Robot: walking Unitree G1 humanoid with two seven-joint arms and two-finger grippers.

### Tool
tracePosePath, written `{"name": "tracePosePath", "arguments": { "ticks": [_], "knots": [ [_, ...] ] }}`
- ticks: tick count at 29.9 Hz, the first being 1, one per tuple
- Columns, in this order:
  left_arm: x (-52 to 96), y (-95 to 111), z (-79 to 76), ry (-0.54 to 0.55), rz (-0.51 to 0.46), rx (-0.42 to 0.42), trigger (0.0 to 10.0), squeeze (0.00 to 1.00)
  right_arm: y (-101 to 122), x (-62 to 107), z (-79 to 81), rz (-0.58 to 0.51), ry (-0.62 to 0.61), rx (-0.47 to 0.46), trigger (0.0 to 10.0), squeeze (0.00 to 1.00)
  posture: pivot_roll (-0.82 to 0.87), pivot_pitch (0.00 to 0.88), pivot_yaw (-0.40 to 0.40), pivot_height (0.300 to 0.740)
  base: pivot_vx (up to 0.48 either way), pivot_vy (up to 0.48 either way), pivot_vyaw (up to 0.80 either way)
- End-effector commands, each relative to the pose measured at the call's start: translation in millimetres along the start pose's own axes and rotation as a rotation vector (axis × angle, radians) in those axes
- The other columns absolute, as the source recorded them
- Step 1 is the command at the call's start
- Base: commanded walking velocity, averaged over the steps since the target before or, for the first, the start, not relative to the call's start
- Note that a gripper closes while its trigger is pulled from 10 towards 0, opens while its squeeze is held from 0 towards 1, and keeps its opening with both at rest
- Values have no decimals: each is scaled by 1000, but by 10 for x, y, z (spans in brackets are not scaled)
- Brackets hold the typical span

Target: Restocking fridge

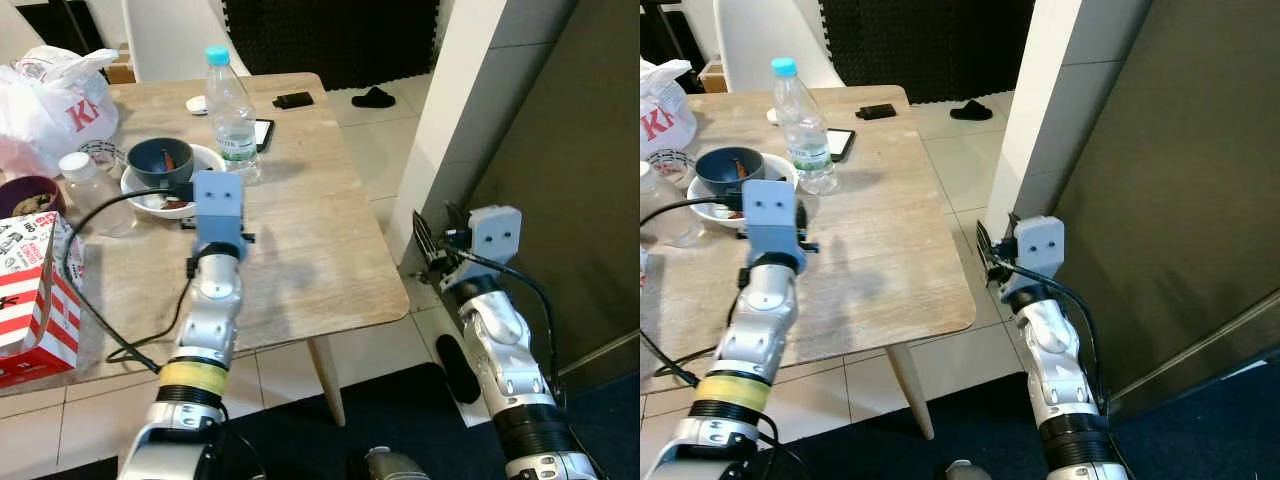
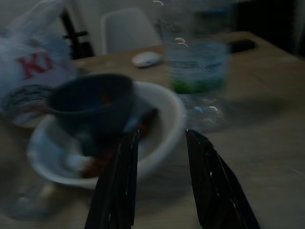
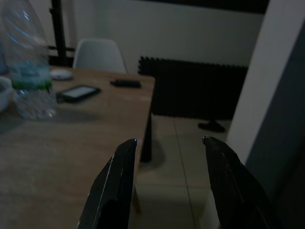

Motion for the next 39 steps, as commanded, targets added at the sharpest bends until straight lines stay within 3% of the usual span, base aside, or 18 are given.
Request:
{"name": "tracePosePath", "arguments": {
  "ticks": [1,3,7,10,11,13,14,17,18,22,26,31,35,39],
  "knots": [
    [-120,62,74,1,2,48,10000,0,70,-17,-18,-14,-9,3,10000,0,-9,131,-52,740,0,0,0],
    [-212,88,143,22,23,90,10000,0,134,-36,-12,-30,-5,15,10000,0,-13,130,-48,740,0,0,0],
    [-287,121,199,28,23,60,10000,0,204,-53,-18,-47,-6,17,10000,0,-21,132,-45,740,0,0,0],
    [-388,32,141,-87,92,-55,10000,0,261,-41,-66,-53,-17,24,10000,0,-26,134,-46,740,0,0,0],
    [-388,32,141,-87,92,-55,10000,0,261,-41,-66,-53,-17,24,10000,0,-26,134,-46,740,0,0,0],
    [-426,3,109,-195,107,-173,10000,0,260,-19,-93,-48,-23,32,10000,0,-29,137,-45,740,0,0,0],
    [-461,12,185,-214,102,-253,10000,0,258,-6,-104,-47,-28,34,10000,0,-28,139,-39,740,0,0,0],
    [-506,38,307,-220,101,-313,10000,0,254,8,-116,-46,-34,34,10000,0,-28,142,-36,740,0,0,0],
    [-582,110,550,-245,96,-417,10000,0,238,33,-140,-41,-49,31,10000,0,-18,147,-30,740,0,0,0],
    [-590,132,664,-329,98,-476,10000,0,200,53,-156,-30,-61,26,10000,0,-4,154,-27,740,0,0,0],
    [-534,83,595,-498,104,-459,10000,0,152,56,-138,-13,-63,21,10000,0,0,159,-28,740,0,0,0],
    [-416,106,384,-692,62,-435,10000,0,141,55,-135,-6,-65,21,10000,0,-1,162,-27,740,0,0,0],
    [-383,67,338,-730,68,-452,10000,0,133,60,-138,-3,-67,21,10000,0,-2,162,-28,740,0,0,0],
    [-352,-136,322,-752,138,-508,10000,0,120,75,-147,2,-72,20,10000,0,-2,165,-31,740,0,0,0]
  ]
}}
Point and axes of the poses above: a point about 5 cm out from each wrist's last joint towards the gripper, its own x axis pointing back from the gripper into the wrist, its own y axis along the axis of the wrist's last joint, z = x × y, the point moved 3 cm from there along -x, pointing out of the wrist towards the gripper, and after that the axes turned 11 degrees about -x, right-handed, at the moved point
